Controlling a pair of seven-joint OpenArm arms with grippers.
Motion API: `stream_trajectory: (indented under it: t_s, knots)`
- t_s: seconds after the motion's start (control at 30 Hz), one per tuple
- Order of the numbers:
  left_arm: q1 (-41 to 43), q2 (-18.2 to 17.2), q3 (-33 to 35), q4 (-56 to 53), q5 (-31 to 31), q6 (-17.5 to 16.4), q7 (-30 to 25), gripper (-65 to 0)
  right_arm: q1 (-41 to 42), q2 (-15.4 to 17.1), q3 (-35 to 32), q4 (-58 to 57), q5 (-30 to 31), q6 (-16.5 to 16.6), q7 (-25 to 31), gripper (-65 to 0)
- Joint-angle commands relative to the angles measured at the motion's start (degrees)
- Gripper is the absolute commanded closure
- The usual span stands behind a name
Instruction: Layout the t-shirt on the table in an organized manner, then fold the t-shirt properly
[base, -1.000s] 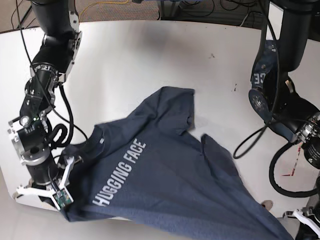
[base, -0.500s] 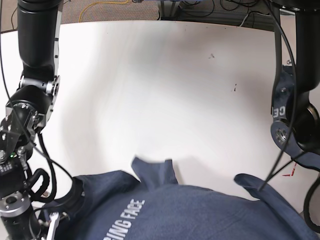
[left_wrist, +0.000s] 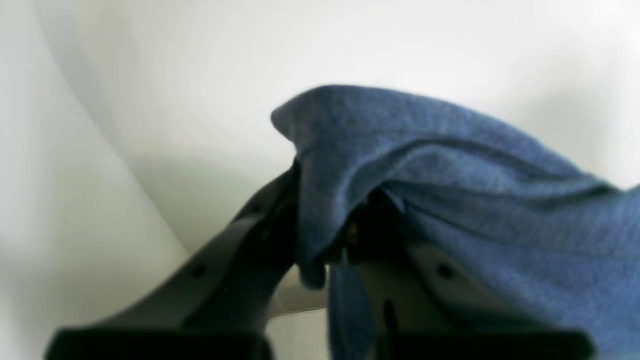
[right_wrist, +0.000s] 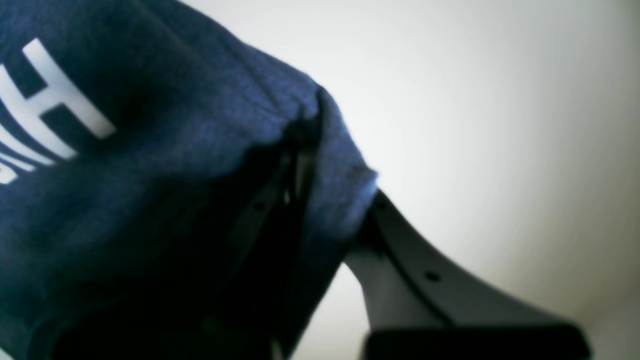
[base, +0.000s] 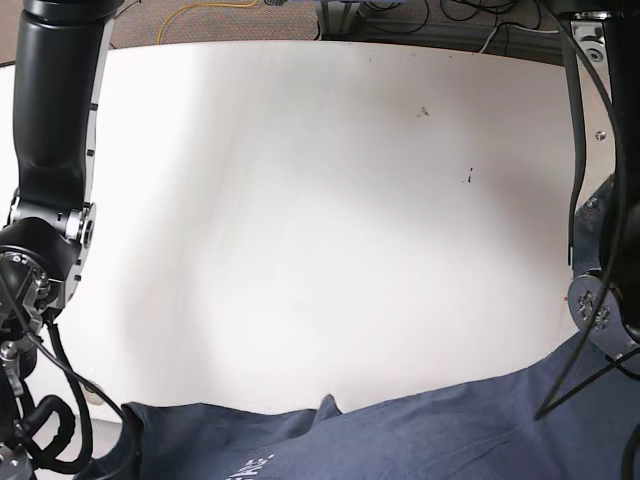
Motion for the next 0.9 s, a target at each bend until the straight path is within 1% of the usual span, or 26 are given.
stream_trajectory:
  t_s: [0.0,0.33,0.47,0.67,0.87]
  knots:
    - [-2.26,0.17,0.55,0.36,-0.87,0.22,-2.45,-1.7,2.59,0.42,0.31,0.22,-0.34,-0.56,0.86,-0.2]
    - [-3.58,0.17,0.64,0.27,-0.87,0.22,-2.45,-1.7,3.03,0.42,0.39,0.48,-0.43,-0.56,0.86,-0.2]
    - [-4.37,0.08,0.73,0.01,-0.87,0.22,-2.45,-1.7,4.7,0.42,0.39,0.39,-0.52,-0.56,0.94,-0.2]
    - [-5.07,-0.19,3.1,0.01,-0.87,0.22,-3.15,-1.7,4.97,0.42,0.31,0.13,-0.52,-0.56,0.94,-0.2]
    - [-5.07,-0.36,3.19,-0.17,-0.87,0.22,-3.24,-1.7,4.88,0.42,0.22,0.13,-0.43,-0.56,1.03,-0.2]
